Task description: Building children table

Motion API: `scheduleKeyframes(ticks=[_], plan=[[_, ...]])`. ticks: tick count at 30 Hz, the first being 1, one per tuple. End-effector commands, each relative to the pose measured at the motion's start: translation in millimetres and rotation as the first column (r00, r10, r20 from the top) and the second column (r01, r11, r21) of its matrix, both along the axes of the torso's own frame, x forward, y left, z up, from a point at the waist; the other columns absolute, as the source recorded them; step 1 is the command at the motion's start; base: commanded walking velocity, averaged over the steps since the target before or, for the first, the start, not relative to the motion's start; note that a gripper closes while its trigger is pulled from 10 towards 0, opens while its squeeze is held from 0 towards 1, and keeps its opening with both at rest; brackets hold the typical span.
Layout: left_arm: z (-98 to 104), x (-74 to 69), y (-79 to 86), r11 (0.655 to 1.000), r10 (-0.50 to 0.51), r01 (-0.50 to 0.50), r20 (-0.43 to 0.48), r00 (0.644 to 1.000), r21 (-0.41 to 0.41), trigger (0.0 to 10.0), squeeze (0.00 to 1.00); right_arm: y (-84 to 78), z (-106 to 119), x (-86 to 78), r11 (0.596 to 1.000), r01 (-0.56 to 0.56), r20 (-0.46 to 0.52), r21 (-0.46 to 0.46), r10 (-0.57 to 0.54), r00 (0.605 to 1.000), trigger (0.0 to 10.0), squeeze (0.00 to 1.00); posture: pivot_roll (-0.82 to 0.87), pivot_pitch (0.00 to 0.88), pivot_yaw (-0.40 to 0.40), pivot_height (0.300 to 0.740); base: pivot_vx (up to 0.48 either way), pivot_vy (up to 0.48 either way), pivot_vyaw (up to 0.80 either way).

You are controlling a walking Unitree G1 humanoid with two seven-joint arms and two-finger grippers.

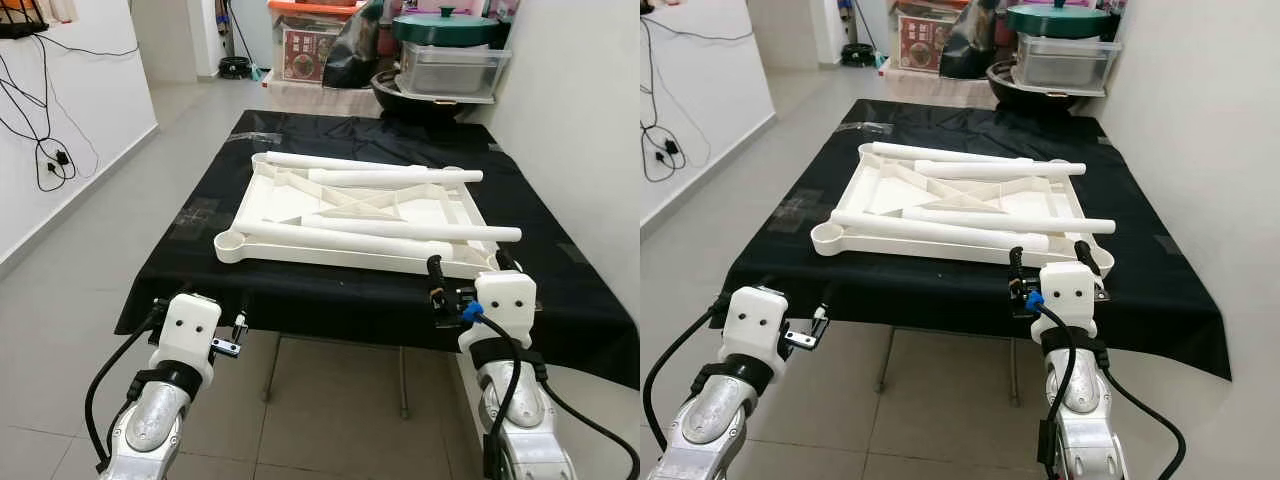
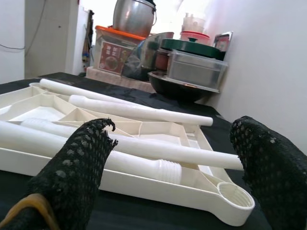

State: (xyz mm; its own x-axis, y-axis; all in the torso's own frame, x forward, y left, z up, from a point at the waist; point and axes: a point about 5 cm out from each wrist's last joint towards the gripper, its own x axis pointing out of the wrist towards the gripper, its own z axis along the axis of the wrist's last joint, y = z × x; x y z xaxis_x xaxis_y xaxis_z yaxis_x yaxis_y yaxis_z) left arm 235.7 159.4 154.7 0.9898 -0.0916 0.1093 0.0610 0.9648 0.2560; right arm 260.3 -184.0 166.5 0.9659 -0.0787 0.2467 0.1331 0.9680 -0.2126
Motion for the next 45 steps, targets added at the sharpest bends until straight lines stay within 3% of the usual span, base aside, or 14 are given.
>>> scheduleKeyframes(ticks=[1,7,11,23,45], plan=[[2.5,0.1,0.6,1.0,-0.004,0.004,0.002,1.0,0.015,10.0,0.0,0.9,-3.2,-0.3,1.0,-0.016,-0.023,0.012,0.017,1.0,10.0,0.0,0.01,0.0,-0.061,0.74,0.0,0.0,0.0],[-8.8,-3.3,-3.6,0.998,0.002,0.001,-0.035,0.999,0.07,10.0,0.0,8.2,-27.7,1.7,0.995,-0.078,-0.18,0.063,0.088,0.98,10.0,0.0,0.01,0.0,-0.064,0.74,0.0,0.0,0.0],[-13.6,-6.1,-3.6,0.995,0.002,0.004,-0.063,0.998,0.095,10.0,0.0,13.2,-34.9,2.3,0.992,-0.103,-0.227,0.067,0.116,0.967,10.0,0.0,0.01,0.0,-0.067,0.74,0.0,0.0,0.0],[-6.3,-3.1,5.1,1.0,0.014,-0.013,-0.049,0.999,0.02,10.0,0.0,-0.5,-21.4,8.3,0.996,-0.065,-0.148,0.057,0.073,0.986,10.0,0.0,0.02,0.0,-0.065,0.74,0.0,0.0,0.0],[-10.4,-0.4,-6.1,0.999,-0.045,0.045,-0.064,0.997,0.013,10.0,0.0,9.8,-23.4,2.2,0.986,-0.099,-0.163,0.135,0.121,0.979,10.0,0.0,-0.03,0.0,-0.016,0.74,0.0,0.0,0.0]])
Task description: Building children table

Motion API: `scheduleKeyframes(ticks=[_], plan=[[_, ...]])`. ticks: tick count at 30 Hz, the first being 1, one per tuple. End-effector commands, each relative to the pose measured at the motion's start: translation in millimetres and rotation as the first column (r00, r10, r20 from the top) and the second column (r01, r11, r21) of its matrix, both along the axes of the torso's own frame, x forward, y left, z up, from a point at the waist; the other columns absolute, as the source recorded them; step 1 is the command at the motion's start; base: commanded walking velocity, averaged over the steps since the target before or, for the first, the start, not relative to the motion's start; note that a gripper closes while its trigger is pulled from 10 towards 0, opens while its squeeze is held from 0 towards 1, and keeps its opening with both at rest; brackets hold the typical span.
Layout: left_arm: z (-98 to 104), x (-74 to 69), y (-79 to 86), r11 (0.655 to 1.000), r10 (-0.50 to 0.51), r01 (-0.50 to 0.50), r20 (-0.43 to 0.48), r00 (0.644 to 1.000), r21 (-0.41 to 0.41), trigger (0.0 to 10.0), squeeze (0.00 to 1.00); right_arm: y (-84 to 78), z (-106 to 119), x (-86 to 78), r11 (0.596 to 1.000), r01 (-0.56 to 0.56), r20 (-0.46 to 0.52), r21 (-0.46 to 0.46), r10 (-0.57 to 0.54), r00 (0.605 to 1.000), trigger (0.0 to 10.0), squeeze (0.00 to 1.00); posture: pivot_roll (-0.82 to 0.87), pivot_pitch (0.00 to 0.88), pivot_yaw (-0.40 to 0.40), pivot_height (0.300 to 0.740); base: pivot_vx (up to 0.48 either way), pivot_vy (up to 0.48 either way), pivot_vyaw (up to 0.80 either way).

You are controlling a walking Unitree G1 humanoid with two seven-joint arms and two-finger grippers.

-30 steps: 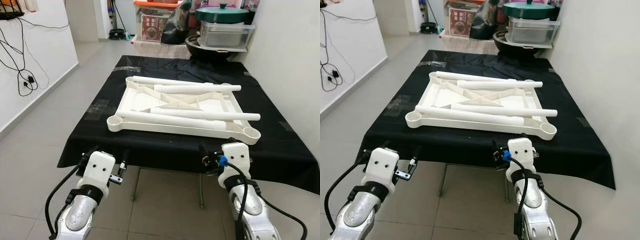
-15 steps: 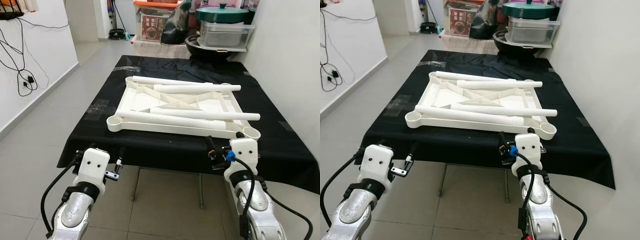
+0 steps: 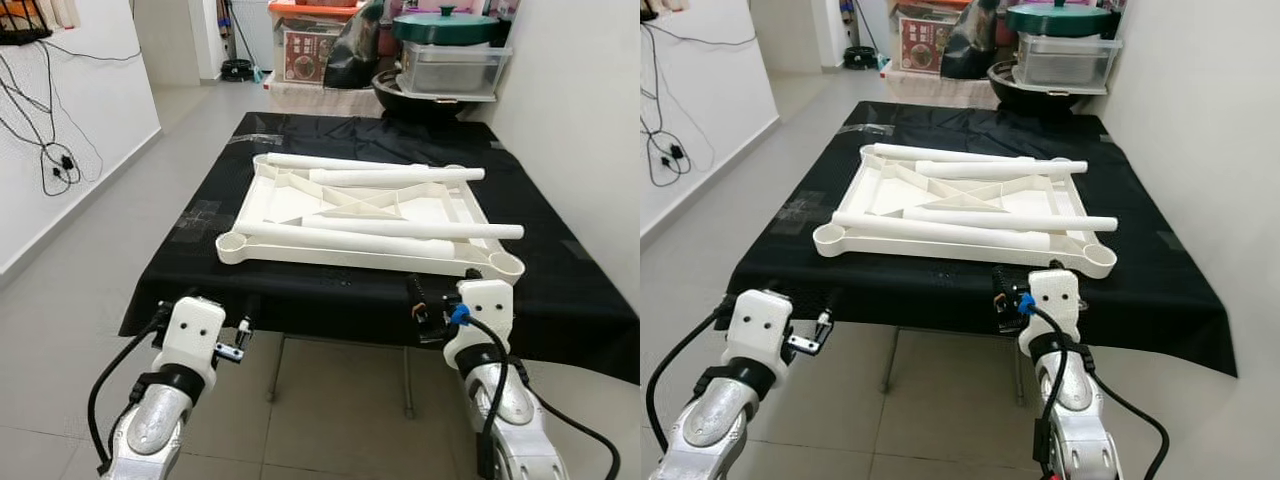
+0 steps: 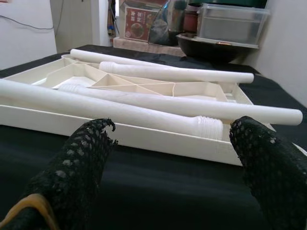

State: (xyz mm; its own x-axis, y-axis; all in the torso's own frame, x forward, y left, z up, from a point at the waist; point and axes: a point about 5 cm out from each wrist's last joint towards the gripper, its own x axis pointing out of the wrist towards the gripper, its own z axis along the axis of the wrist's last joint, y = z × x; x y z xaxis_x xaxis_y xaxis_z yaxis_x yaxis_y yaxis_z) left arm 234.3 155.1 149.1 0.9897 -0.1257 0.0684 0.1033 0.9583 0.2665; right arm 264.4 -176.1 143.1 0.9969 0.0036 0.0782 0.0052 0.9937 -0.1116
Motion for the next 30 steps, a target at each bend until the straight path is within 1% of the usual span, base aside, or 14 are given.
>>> scheduleKeyframes(ticks=[1,3,11,19,24,26,28,30], plan=[[-4.7,1.1,-1.8,1.0,-0.012,0.012,-0.024,1.0,0.0,10.0,0.0,1.9,0.0,-1.8,1.0,-0.008,-0.005,0.013,0.008,1.0,10.0,0.0,-0.03,0.0,-0.016,0.74,0.0,0.0,0.0],[-6.4,3.0,-3.6,1.0,-0.021,0.021,-0.028,0.999,-0.005,10.0,0.0,2.1,1.8,-2.4,1.0,0.004,0.001,0.01,-0.004,1.0,10.0,0.0,-0.06,0.0,-0.001,0.74,0.0,0.0,0.0],[-8.0,6.9,-10.6,0.999,-0.05,0.05,-0.028,0.998,-0.02,10.0,0.0,1.2,2.9,-5.6,1.0,0.026,0.003,-0.011,-0.026,1.0,10.0,0.0,-0.07,0.0,0.009,0.74,0.0,0.0,0.0],[-9.7,4.6,-8.2,0.999,-0.042,0.041,-0.032,0.999,-0.018,10.0,0.0,4.7,4.3,-1.6,1.0,0.012,0.006,-0.023,-0.011,1.0,10.0,0.0,-0.05,0.0,-0.011,0.74,0.0,0.0,0.0],[-10.8,2.4,-6.9,0.999,-0.033,0.032,-0.037,0.999,-0.033,10.0,0.0,6.8,3.3,-2.3,1.0,0.006,0.003,-0.019,-0.006,1.0,10.0,0.0,-0.05,0.0,-0.014,0.74,0.0,0.0,0.0],[-10.2,2.3,-6.9,0.999,-0.033,0.032,-0.034,0.999,-0.038,10.0,0.0,5.8,3.0,-2.7,1.0,0.012,0.002,-0.014,-0.012,1.0,10.0,0.0,-0.05,0.0,-0.016,0.74,0.0,0.0,0.0],[-9.8,3.2,-6.9,0.998,-0.03,0.028,-0.033,0.999,-0.049,10.0,0.0,1.1,3.2,-2.1,0.999,0.037,0.001,-0.001,-0.037,0.999,10.0,0.0,-0.04,0.0,-0.018,0.74,0.0,0.0,0.0],[-9.8,3.2,-6.9,0.998,-0.03,0.028,-0.033,0.999,-0.049,10.0,0.0,1.1,3.2,-2.1,0.999,0.037,0.001,-0.001,-0.037,0.999,10.0,0.0,-0.04,0.0,-0.018,0.74,0.0,0.0,0.0]])
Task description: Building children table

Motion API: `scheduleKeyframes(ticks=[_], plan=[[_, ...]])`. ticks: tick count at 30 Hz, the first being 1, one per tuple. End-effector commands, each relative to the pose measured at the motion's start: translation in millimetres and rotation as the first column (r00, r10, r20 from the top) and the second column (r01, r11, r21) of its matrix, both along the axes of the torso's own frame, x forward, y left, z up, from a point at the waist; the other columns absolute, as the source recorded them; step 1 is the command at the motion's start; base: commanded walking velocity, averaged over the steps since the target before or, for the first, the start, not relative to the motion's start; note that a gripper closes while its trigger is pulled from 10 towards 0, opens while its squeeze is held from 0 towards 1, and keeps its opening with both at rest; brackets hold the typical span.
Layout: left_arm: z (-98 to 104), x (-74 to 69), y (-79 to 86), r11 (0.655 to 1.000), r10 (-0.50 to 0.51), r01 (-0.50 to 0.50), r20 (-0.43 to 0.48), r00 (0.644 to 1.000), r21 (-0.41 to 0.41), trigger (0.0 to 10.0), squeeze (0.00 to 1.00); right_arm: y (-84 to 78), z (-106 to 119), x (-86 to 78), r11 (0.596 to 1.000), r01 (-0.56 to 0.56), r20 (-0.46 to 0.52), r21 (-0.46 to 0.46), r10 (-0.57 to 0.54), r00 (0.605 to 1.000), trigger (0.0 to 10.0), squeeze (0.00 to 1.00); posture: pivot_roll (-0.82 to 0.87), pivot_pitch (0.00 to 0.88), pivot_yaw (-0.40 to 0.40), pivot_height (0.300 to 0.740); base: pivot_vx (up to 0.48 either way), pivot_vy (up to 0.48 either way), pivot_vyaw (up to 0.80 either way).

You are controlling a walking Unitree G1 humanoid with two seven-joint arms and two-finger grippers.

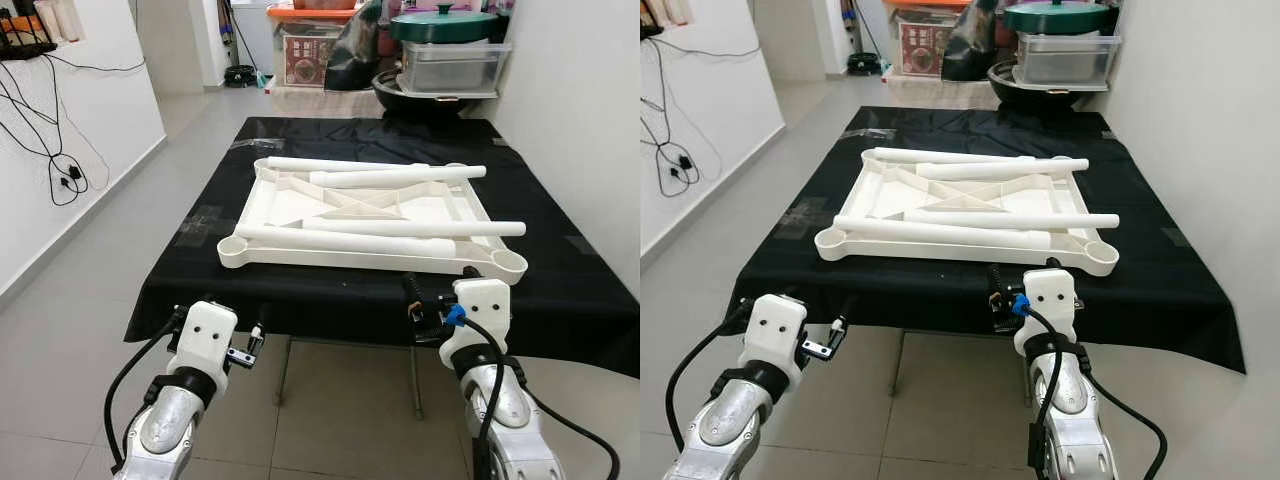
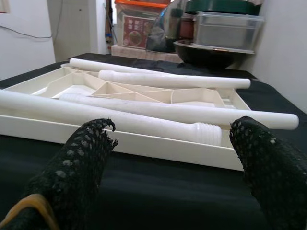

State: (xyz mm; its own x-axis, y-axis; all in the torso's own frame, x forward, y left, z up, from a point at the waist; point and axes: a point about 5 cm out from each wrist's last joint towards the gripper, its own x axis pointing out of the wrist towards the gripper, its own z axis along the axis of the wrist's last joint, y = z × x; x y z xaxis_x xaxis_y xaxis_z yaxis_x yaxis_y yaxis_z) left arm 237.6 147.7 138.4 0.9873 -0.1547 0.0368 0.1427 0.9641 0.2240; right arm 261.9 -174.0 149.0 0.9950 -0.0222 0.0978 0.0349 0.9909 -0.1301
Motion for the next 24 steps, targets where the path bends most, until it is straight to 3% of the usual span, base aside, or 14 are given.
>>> scheduleKeyframes(ticks=[1,11,24], plan=[[1.3,0.0,0.2,1.0,0.003,-0.003,0.006,1.0,-0.013,10.0,0.0,-2.6,-2.7,1.0,0.999,0.019,-0.02,0.026,-0.018,1.0,10.0,0.0,-0.04,0.0,-0.02,0.74,0.0,0.48,-0.45],[3.1,0.1,2.5,1.0,0.008,-0.008,0.018,1.0,-0.011,10.0,0.0,-0.3,0.3,7.0,0.998,0.025,-0.011,0.06,-0.024,1.0,10.0,0.0,-0.03,0.0,-0.031,0.74,0.0,0.46,-0.79],[10.8,2.5,6.7,0.999,0.044,-0.043,0.064,0.997,-0.016,10.0,0.0,3.5,5.3,14.9,1.0,-0.005,0.006,0.022,0.005,1.0,10.0,0.0,-0.01,0.0,-0.042,0.74,0.0,0.0,0.0]])
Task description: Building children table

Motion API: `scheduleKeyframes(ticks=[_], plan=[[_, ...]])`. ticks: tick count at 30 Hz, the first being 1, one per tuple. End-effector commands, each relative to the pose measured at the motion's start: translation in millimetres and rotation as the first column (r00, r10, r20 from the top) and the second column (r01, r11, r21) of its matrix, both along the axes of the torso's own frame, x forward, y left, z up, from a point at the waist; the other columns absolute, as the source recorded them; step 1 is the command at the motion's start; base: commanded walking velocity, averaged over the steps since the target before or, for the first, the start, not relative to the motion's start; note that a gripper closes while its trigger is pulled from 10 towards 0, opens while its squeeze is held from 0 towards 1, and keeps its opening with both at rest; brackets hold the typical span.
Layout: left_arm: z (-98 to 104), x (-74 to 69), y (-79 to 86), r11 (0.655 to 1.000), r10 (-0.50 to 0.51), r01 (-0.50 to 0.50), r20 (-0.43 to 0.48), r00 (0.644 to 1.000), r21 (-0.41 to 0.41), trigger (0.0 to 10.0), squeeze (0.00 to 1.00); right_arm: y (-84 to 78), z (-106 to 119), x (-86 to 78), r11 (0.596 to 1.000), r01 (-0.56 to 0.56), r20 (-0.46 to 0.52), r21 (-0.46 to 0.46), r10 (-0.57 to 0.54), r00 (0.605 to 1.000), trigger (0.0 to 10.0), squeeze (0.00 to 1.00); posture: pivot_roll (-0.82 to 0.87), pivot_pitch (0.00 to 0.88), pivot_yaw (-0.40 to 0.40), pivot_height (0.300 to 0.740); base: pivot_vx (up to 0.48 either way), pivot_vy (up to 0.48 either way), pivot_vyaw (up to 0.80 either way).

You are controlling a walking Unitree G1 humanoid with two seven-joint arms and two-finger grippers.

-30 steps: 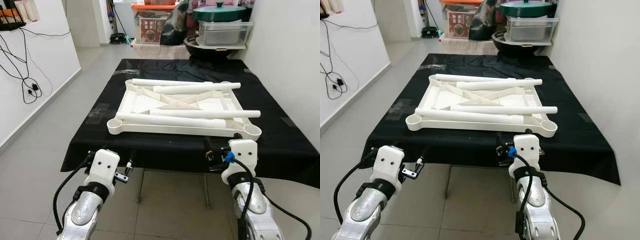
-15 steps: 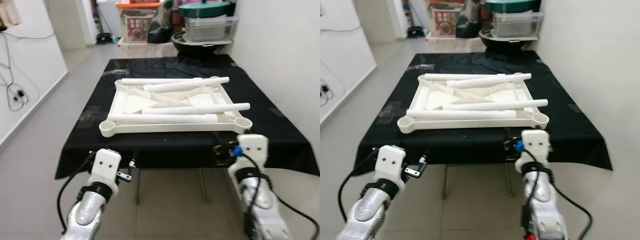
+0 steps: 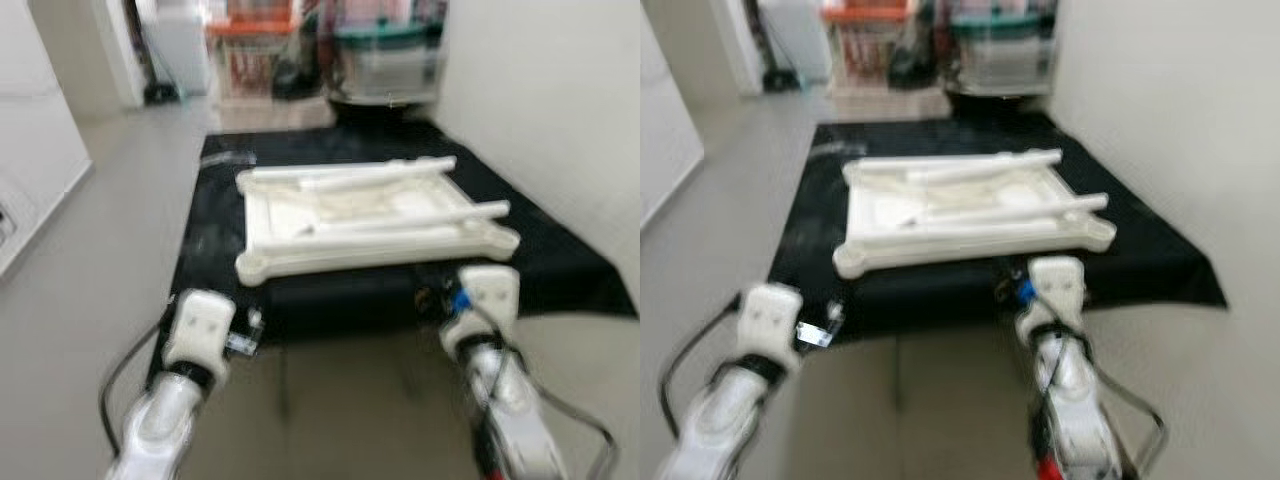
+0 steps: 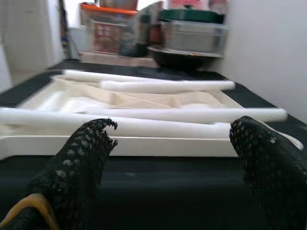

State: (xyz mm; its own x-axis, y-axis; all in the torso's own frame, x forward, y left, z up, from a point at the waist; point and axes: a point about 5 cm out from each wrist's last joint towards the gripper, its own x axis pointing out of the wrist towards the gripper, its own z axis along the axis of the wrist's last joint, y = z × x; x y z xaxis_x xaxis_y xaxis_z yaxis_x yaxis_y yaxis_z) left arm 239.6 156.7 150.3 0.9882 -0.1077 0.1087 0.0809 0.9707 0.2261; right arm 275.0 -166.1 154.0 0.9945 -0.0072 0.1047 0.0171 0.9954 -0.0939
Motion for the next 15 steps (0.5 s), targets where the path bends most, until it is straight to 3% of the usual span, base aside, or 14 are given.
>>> scheduleKeyframes(ticks=[1,4,15], plan=[[0.0,1.1,-1.0,1.0,0.005,-0.005,-0.003,1.0,-0.015,10.0,0.0,-4.3,0.8,3.0,1.0,0.012,0.0,-0.014,-0.012,1.0,10.0,0.0,-0.01,0.0,-0.042,0.74,0.0,0.0,0.0],[1.4,1.6,0.3,0.999,0.018,-0.017,0.006,1.0,-0.029,10.0,0.0,-3.7,1.3,4.3,1.0,0.006,0.003,-0.014,-0.006,1.0,10.0,0.0,-0.01,0.0,-0.042,0.74,0.0,0.0,0.0],[4.5,3.3,-2.1,0.999,0.013,-0.012,0.023,1.0,-0.045,10.0,0.0,-2.5,3.3,6.1,1.0,0.004,0.014,-0.02,-0.004,1.0,10.0,0.0,-0.01,0.0,-0.043,0.74,0.348,0.0,0.0]])
